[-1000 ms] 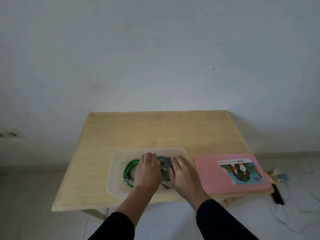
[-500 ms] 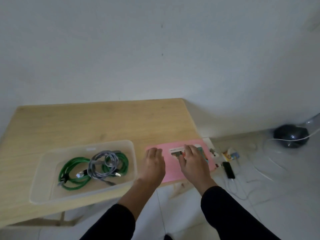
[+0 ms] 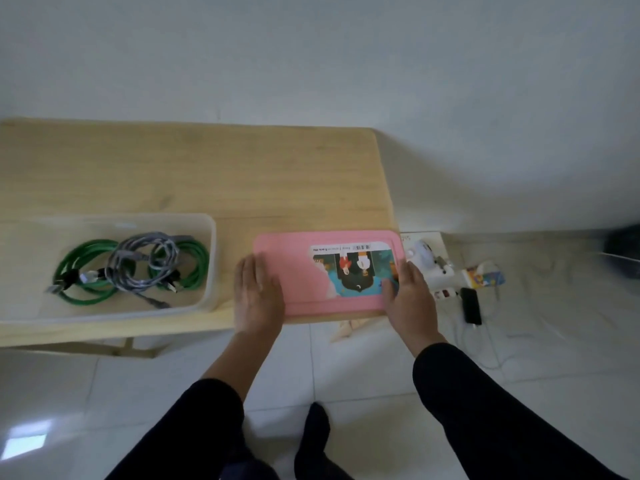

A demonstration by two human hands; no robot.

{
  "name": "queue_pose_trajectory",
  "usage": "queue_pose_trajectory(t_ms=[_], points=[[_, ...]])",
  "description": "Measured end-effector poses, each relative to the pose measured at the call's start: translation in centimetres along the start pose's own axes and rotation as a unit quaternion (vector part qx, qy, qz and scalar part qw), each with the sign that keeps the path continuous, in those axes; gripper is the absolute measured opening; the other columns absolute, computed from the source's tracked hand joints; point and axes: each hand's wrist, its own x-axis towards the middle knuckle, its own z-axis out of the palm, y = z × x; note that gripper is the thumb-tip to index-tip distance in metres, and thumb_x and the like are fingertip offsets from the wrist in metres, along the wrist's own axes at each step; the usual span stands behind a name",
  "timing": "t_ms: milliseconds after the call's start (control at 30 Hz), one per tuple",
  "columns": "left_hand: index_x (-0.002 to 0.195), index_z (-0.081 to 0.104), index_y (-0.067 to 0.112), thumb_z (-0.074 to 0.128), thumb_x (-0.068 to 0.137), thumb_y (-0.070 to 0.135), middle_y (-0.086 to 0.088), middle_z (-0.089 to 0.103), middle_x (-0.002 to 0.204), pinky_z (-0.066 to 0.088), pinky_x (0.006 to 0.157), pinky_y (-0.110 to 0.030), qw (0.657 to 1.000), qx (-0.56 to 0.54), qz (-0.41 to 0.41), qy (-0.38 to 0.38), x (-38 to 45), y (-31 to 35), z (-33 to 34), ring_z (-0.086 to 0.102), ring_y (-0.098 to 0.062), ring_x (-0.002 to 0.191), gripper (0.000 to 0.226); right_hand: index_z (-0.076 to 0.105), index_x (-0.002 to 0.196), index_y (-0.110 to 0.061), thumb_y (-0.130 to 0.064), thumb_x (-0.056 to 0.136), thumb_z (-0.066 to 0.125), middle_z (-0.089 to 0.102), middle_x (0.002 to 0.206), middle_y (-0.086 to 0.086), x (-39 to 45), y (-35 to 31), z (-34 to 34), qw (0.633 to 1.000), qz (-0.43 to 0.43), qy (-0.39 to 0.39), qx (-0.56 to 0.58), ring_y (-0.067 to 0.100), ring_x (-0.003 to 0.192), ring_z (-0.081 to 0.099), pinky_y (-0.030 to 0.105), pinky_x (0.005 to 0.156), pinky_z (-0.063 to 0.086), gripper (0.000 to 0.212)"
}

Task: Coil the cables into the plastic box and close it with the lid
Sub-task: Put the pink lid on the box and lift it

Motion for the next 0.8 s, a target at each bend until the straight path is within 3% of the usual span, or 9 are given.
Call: queue_pose_trajectory(t_ms=[133,267,500,800], points=[[0.128,0.046,-0.01,0.031,0.094,0.021,-0.032,0.05,0.128,0.034,0.105,-0.051,0.999,-0.043,-0.023,0.009,-0.3,0.9,-0.1,0.045,-0.047,0.121,0.049,0.043,0.127,0.001,-0.021,0.09,0.05,0.054,0.116,0.022,0.1,0.3,0.2,0.999,0.02,0.021,0.037,0.036,0.104,0.053,0.047,0.085,0.05,0.044],[0.142,0.032,0.003,0.037,0.098,0.019,-0.02,0.032,0.149,0.023,0.111,-0.036,0.994,-0.088,-0.053,0.037,-0.1,2.7,-1.3,0.029,-0.033,0.137,0.047,0.044,0.128,0.0,-0.021,0.091,0.05,0.052,0.117,0.023,0.3,-0.4,-1.0,0.996,0.026,0.062,0.059,0.036,0.106,0.051,0.047,0.085,0.049,0.043],[0.144,0.028,0.006,0.034,0.099,0.017,-0.018,0.028,0.151,0.021,0.111,-0.031,0.99,-0.117,-0.029,0.074,2.0,4.7,-6.6,0.027,-0.031,0.139,0.047,0.045,0.129,0.002,-0.019,0.091,0.051,0.052,0.118,0.025,1.4,-4.8,-4.6,0.989,0.013,0.14,0.053,0.039,0.108,0.049,0.043,0.085,0.045,0.043],[0.144,0.031,0.007,0.035,0.099,0.02,-0.017,0.031,0.15,0.028,0.11,-0.04,0.989,-0.088,-0.02,0.12,2.8,-4.4,-16.6,0.031,-0.033,0.136,0.047,0.043,0.133,0.001,-0.024,0.093,0.049,0.05,0.124,0.023,-2.6,-16.9,-1.9,0.985,-0.022,0.151,0.082,0.035,0.113,0.048,0.042,0.086,0.049,0.048]])
